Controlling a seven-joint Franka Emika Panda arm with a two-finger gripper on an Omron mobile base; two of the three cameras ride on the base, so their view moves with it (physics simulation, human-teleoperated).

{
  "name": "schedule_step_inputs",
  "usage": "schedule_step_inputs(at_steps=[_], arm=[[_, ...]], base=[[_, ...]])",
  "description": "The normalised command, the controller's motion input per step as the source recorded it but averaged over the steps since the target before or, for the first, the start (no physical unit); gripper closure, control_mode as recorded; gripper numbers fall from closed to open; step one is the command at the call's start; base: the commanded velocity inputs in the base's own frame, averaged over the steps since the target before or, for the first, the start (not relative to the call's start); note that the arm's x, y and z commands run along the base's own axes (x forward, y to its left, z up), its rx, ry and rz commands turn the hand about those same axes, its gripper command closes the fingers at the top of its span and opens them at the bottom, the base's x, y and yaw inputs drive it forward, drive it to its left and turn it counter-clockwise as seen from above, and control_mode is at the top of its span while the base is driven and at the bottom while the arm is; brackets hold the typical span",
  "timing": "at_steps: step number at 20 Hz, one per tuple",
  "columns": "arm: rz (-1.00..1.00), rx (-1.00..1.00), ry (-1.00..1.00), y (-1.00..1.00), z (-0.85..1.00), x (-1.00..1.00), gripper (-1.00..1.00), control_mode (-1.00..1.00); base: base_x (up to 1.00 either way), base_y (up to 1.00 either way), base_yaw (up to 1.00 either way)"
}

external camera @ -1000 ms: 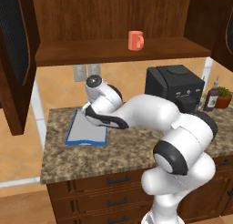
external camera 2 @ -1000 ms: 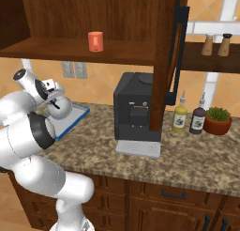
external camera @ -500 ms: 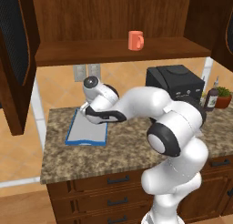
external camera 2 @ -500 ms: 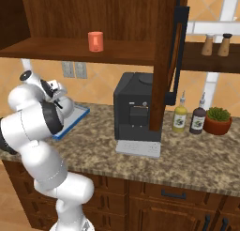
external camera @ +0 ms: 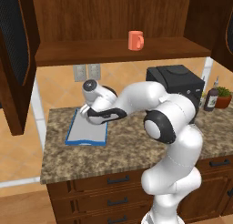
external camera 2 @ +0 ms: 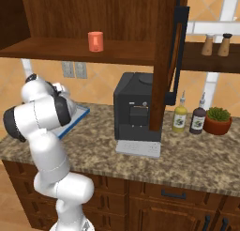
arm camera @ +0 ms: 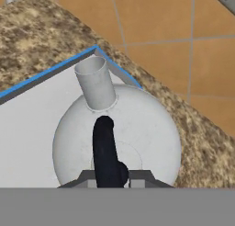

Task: Pick the kettle from the counter and place it on the tray. Then pick the mug from the cabinet and place it on the tray. Then close the cabinet doors.

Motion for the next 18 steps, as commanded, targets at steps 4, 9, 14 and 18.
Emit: schedule_step_inputs(at_steps=[4,9,14,18], arm=[[0.00,0.00,0.00,0.12,-0.18,0.04,1.00,-1.00],[0.00,0.00,0.00,0.13,-0.20,0.23,1.00,-1.00],[0.02,0.00,-0.02,0.03,-0.20,0.31,1.00,-1.00],[0.01,0.00,-0.09,0.04,-0.15,0.29,1.00,-1.00]], base=[[0.00,0.00,0.00],[0.00,0.00,0.00],[0.00,0.00,0.00],[0.00,0.00,0.00]])
